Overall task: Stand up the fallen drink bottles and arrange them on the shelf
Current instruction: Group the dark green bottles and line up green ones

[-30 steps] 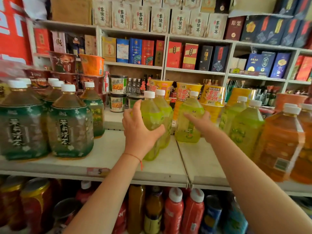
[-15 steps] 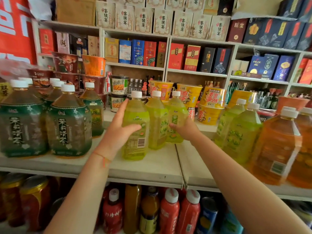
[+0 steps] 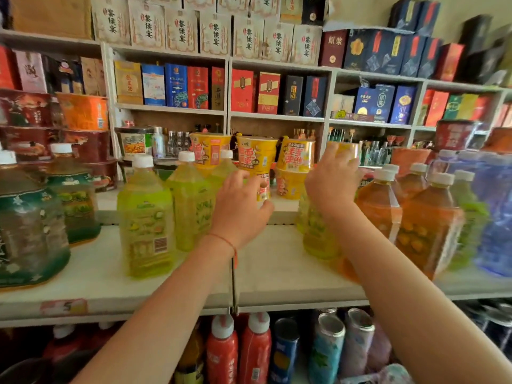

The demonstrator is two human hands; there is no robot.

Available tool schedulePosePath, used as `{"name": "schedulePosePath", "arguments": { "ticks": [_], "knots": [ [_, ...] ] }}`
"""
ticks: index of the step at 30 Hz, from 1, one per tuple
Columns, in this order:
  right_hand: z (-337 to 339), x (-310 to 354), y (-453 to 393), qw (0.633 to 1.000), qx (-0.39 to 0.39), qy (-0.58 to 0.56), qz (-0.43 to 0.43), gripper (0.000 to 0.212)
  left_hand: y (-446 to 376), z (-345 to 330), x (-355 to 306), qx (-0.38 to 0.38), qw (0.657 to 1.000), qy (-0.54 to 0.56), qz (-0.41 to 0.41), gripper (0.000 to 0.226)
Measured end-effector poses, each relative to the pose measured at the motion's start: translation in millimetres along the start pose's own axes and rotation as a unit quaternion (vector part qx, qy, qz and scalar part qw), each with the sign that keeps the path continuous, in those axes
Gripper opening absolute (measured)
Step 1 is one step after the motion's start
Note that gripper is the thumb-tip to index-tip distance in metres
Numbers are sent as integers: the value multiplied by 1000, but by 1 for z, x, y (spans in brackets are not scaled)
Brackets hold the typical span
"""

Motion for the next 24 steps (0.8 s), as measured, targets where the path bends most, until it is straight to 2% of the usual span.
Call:
{"name": "schedulePosePath", "arguments": {
  "ticks": [2,4,8,10,12,17,19,21,23,24],
  "knots": [
    [-2,-14,-7,997,37,-57,-25,44,-5,-16,-2,42,999,1,18,39],
    [0,-14,-9,996,34,-82,-5,37,-7,-30,-8,81,996,35,31,45],
    [7,15,3,982,30,-171,79,39,-7,-54,-23,124,966,213,77,78],
    [8,27,7,964,36,-243,102,35,-8,-56,-27,93,958,258,86,93],
    [7,41,9,947,44,-294,119,36,-11,-47,-26,31,963,254,83,101],
    [4,92,26,907,97,-372,173,37,-5,-9,0,-116,979,128,110,96],
    [0,103,28,898,118,-381,186,43,-2,2,9,-137,981,86,107,103],
    [-8,101,22,901,128,-371,183,65,2,8,11,-139,985,58,85,110],
    [-15,85,12,935,92,-313,139,95,8,13,12,-147,986,35,72,108],
    [-17,72,8,950,58,-289,102,101,11,15,13,-155,985,28,70,104]
  ]
}}
Point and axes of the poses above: each hand's wrist, its own y-axis away from the middle knuckle, its own z-axis out of the back of the hand, x = y × z, the point moved 9 cm from there along -y, towards the middle knuckle, and after that the axes turned 5 degrees about x, right-handed, at the moved point
